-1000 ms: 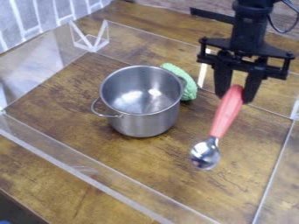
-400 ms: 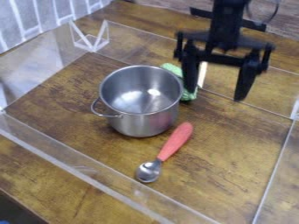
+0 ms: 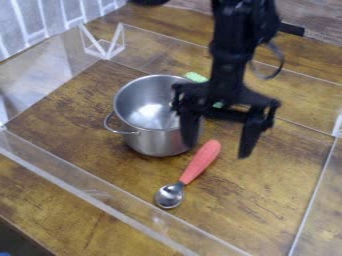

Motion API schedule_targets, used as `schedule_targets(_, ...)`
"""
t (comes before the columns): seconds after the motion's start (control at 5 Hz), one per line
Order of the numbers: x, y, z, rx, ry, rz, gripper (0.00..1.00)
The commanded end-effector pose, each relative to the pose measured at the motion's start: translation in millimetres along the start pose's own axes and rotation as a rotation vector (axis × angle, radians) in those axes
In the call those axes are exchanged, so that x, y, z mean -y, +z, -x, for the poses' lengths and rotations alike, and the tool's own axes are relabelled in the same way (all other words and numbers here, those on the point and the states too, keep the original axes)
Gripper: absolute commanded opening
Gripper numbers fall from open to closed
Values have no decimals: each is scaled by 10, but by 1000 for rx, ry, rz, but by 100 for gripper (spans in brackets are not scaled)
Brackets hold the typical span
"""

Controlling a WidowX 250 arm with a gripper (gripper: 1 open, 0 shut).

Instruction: Move the pink spoon to the left

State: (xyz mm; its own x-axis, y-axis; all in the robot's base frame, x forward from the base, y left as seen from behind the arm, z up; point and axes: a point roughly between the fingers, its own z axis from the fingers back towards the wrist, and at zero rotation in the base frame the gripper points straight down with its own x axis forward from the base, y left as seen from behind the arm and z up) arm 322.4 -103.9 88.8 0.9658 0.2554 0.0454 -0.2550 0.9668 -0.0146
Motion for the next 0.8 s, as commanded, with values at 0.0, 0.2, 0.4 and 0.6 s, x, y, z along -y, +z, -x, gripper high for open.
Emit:
schedule_targets(0.0, 13, 48, 26, 79, -16, 41, 100)
schedule_targets(0.2, -42, -135, 30, 74, -22, 26, 100)
schedule_targets(0.4, -113, -199, 39, 66, -30, 8, 100)
schedule_targets(0.6, -167, -254, 49, 59, -36, -5, 100)
